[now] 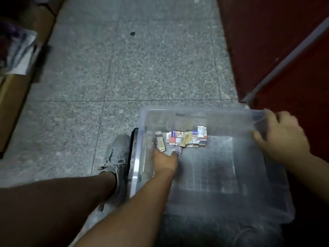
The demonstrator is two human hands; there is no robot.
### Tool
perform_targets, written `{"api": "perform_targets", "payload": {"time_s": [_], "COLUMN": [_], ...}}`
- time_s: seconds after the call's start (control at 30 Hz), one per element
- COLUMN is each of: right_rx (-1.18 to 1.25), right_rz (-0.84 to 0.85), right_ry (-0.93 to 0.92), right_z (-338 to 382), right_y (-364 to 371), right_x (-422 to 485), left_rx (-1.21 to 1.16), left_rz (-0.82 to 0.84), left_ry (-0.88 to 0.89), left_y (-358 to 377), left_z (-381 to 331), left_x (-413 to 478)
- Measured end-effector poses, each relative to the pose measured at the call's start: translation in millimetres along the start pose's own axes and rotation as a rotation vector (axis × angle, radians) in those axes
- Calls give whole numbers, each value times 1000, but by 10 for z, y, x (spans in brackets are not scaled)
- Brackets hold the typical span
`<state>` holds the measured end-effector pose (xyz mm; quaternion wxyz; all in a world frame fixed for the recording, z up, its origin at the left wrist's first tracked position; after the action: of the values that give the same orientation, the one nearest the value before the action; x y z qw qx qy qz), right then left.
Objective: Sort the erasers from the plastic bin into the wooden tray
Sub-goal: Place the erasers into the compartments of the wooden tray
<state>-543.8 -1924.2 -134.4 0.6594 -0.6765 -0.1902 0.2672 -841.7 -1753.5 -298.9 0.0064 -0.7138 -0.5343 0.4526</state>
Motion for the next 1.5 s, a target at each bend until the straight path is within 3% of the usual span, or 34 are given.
{"api": "perform_targets", "payload": {"time_s": [0.47, 0.6, 0.9, 1.23, 1.5], "right_rx": [144, 172, 245, 301, 282], "right_rz": [-95, -55, -61, -22, -46], "right_ry": [34, 60, 67, 53, 36], "right_z": [-43, -104, -230, -393, -360], "right_y": [288, 383, 517, 697, 667], "right_x": [87, 144, 159, 217, 240], "left_rx": [29, -39, -121, -363, -580], "left_rz": [-127, -121, -183, -178, -36], "left_ry": [104, 91, -107, -190, -252], "left_y": [564, 593, 564, 623, 700], "left_z": [-33, 9, 92, 242, 251], "left_x": [580, 657, 736, 883, 936]}}
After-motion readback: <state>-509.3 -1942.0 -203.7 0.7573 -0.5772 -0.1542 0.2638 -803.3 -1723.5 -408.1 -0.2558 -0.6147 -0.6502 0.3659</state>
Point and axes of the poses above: each hand's wrist, its own x-axis towards the middle knuckle, its own y-axis out of the palm, z = x × y, the point moved 8 cm from there along x, towards the middle knuckle, and after that the axes turned 2 degrees about -z, right-handed, at the moved point
